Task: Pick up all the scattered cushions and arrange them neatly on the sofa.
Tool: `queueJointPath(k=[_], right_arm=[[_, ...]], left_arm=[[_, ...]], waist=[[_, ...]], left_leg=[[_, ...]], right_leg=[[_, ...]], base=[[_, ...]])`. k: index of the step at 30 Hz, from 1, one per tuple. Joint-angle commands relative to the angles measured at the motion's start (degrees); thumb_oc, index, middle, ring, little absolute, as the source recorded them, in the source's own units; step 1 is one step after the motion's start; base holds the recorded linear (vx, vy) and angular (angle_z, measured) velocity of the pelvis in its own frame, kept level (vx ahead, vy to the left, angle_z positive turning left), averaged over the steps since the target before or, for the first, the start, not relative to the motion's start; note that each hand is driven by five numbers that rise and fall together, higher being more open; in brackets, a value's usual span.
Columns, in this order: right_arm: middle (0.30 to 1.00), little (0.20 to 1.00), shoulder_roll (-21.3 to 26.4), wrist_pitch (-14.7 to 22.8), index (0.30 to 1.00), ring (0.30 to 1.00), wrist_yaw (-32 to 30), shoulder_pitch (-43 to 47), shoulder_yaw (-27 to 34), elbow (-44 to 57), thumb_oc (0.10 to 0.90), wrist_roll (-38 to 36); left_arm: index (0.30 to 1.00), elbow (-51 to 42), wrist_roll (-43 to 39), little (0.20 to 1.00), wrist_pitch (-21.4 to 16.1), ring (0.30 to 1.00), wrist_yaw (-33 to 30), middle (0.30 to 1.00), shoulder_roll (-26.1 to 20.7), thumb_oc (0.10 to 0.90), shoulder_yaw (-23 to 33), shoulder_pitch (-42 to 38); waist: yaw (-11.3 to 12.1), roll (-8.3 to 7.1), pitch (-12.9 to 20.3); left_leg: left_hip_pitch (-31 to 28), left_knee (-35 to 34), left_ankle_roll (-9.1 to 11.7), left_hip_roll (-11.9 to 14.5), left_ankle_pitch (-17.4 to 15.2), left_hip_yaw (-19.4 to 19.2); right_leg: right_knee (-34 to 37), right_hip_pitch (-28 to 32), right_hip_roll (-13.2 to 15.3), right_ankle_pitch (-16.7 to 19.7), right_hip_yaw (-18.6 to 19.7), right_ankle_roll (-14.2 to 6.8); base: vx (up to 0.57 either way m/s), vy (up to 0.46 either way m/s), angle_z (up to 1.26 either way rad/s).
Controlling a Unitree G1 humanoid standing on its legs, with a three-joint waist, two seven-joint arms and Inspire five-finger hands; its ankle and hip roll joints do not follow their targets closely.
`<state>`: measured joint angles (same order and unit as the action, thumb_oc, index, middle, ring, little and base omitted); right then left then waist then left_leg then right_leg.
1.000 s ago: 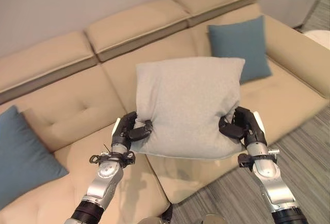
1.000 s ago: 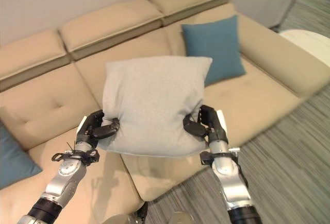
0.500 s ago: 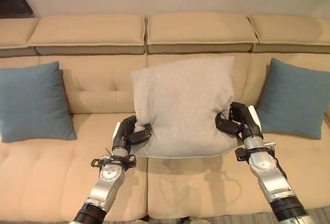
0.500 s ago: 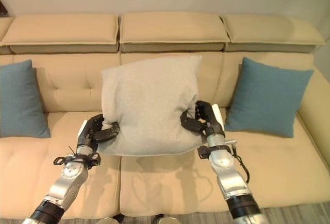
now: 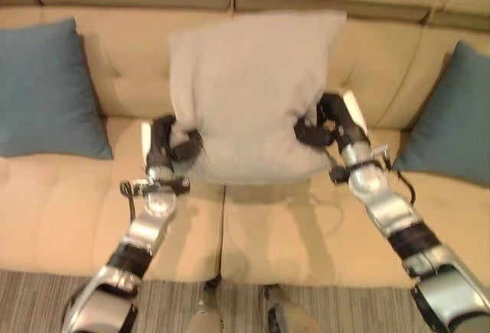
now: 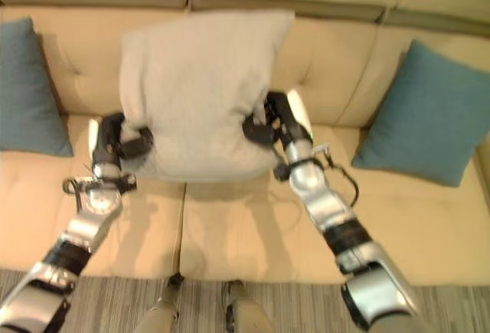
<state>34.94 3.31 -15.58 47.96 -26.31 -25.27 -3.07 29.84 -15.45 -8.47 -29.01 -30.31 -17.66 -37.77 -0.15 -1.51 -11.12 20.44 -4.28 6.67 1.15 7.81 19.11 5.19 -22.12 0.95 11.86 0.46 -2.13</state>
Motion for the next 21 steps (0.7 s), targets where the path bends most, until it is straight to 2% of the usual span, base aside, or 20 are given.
queueJointPath(k=[1,5,9,11,12,13,14,15,16,18,19,20,21], right_arm=[[0.300,0.300,1.69,9.65,0.300,0.300,-5.34,20.48,-5.88,-4.85,0.400,0.77],[0.300,0.300,1.00,9.88,0.300,0.300,-6.36,27.05,-8.87,-13.26,0.400,-1.41],[0.300,0.300,-0.16,8.93,0.300,0.300,-5.03,32.41,-11.90,-24.86,0.400,-5.96],[0.300,0.300,-1.61,7.68,0.300,0.300,-3.82,34.98,-13.19,-33.58,0.400,-9.26],[0.507,0.507,-1.98,6.80,0.507,0.507,-3.09,35.97,-13.84,-37.04,0.538,-10.75],[0.589,0.589,-2.87,5.50,0.589,0.589,-2.86,37.06,-14.01,-40.33,0.593,-13.12],[0.587,0.587,-3.40,4.92,0.587,0.587,-2.76,37.03,-14.13,-41.57,0.591,-13.52],[0.533,0.533,-3.74,4.49,0.533,0.533,-2.38,36.75,-14.17,-42.81,0.555,-14.12],[0.533,0.533,-3.73,4.52,0.533,0.533,-2.35,36.76,-14.18,-42.86,0.555,-14.14],[0.900,0.900,-4.64,3.26,0.900,0.900,0.01,36.31,-16.13,-45.59,0.800,-13.86],[0.900,0.900,-4.98,2.59,0.900,0.900,1.09,36.65,-16.99,-46.80,0.800,-13.69],[0.900,0.900,-5.74,1.40,0.900,0.900,2.77,36.50,-17.55,-48.26,0.800,-14.38],[0.900,0.900,-5.85,1.10,0.900,0.900,3.60,36.42,-17.77,-49.31,0.800,-14.74]], left_arm=[[0.300,2.86,12.09,0.300,-9.76,0.300,-6.89,0.300,-5.39,0.400,-7.55,-26.23],[0.300,9.34,16.19,0.300,-7.09,0.300,-9.46,0.300,-6.51,0.400,-10.64,-33.12],[0.300,20.58,13.72,0.300,-5.60,0.300,-7.70,0.300,-5.02,0.400,-15.09,-39.72],[0.300,29.36,11.55,0.300,-4.45,0.300,-6.21,0.300,-1.86,0.400,-17.03,-42.85],[0.300,32.66,9.30,0.300,-4.35,0.300,-5.03,0.300,-0.29,0.400,-17.05,-43.70],[0.300,36.52,8.00,0.300,-3.43,0.300,-4.36,0.300,1.86,0.400,-17.68,-43.98],[0.300,37.41,7.88,0.300,-2.96,0.300,-4.14,0.300,2.83,0.400,-17.76,-43.62],[0.300,38.22,8.25,0.300,-2.37,0.300,-3.96,0.300,3.60,0.400,-18.10,-43.22],[0.300,38.24,8.26,0.300,-2.36,0.300,-3.97,0.300,3.63,0.400,-18.11,-43.23],[0.300,40.03,8.76,0.300,-1.10,0.300,-1.84,0.300,6.23,0.400,-19.05,-41.35],[0.324,41.81,8.61,0.324,-0.65,0.324,-0.05,0.324,7.47,0.416,-19.72,-40.62],[0.900,44.36,7.44,0.900,0.09,0.900,3.30,0.900,9.47,0.800,-19.61,-38.49],[0.900,45.78,6.41,0.900,0.38,0.900,4.79,0.900,10.41,0.800,-19.29,-38.06]], waist=[[1.07,0.53,3.49],[1.70,1.42,1.11],[1.95,1.92,-1.13],[2.17,2.19,-2.56],[2.33,2.18,-3.16],[2.57,2.21,-4.19],[2.59,2.19,-4.45],[2.70,2.18,-4.66],[2.71,2.19,-4.64],[2.93,2.08,-5.25],[3.08,2.02,-5.51],[3.28,1.90,-5.64],[3.34,1.90,-5.60]], left_leg=[[-0.30,-0.72,0.56,-2.02,-3.47,-5.45],[2.05,-0.72,0.83,-2.40,-2.88,-5.90],[4.36,-0.72,1.27,-2.81,-2.57,-6.41],[6.39,-0.72,1.49,-3.21,-1.78,-6.46],[6.95,-0.72,1.62,-3.28,-1.45,-6.48],[7.50,-0.72,1.60,-3.40,-1.53,-6.56],[7.96,-0.72,1.57,-3.49,-1.24,-6.48],[8.11,-0.72,1.51,-3.55,-1.17,-6.33],[8.12,-0.72,1.52,-3.55,-1.17,-6.31],[7.93,-0.72,1.42,-3.58,-0.99,-5.80],[7.54,-0.72,1.41,-3.53,-1.15,-5.72],[7.29,-0.72,1.45,-3.53,-1.04,-5.69],[7.32,-0.72,1.47,-3.59,-0.78,-5.50]], right_leg=[[-3.88,2.04,1.80,-10.01,1.30,-5.61],[-3.22,0.27,2.42,-9.41,1.20,-6.32],[-1.97,-1.51,2.81,-8.26,1.06,-6.94],[-1.06,-3.18,2.95,-7.02,0.77,-7.39],[-0.89,-3.52,2.88,-6.89,0.62,-7.49],[-0.69,-3.93,2.83,-6.96,0.53,-7.60],[-0.60,-4.34,2.80,-6.76,0.36,-7.65],[-0.56,-4.44,2.71,-6.77,0.27,-7.66],[-0.55,-4.44,2.71,-6.78,0.25,-7.66],[-0.58,-4.20,2.63,-6.91,0.01,-7.54],[-0.62,-3.91,2.56,-7.10,-0.01,-7.43],[-0.62,-3.63,2.53,-7.14,-0.11,-7.37],[-0.57,-3.60,2.59,-7.03,-0.28,-7.35]], base=[[-0.03,0.060,-0.08],[-0.01,0.050,-0.03],[0.00,0.017,0.01],[-0.03,0.018,0.16],[-0.02,0.005,0.24],[-0.02,-0.001,0.20],[-0.01,0.004,0.29],[-0.01,-0.003,0.23],[0.00,-0.011,0.05],[0.00,-0.026,-0.11],[0.00,-0.030,-0.22],[0.00,-0.013,-0.28],[0.00,-0.012,-0.08]])
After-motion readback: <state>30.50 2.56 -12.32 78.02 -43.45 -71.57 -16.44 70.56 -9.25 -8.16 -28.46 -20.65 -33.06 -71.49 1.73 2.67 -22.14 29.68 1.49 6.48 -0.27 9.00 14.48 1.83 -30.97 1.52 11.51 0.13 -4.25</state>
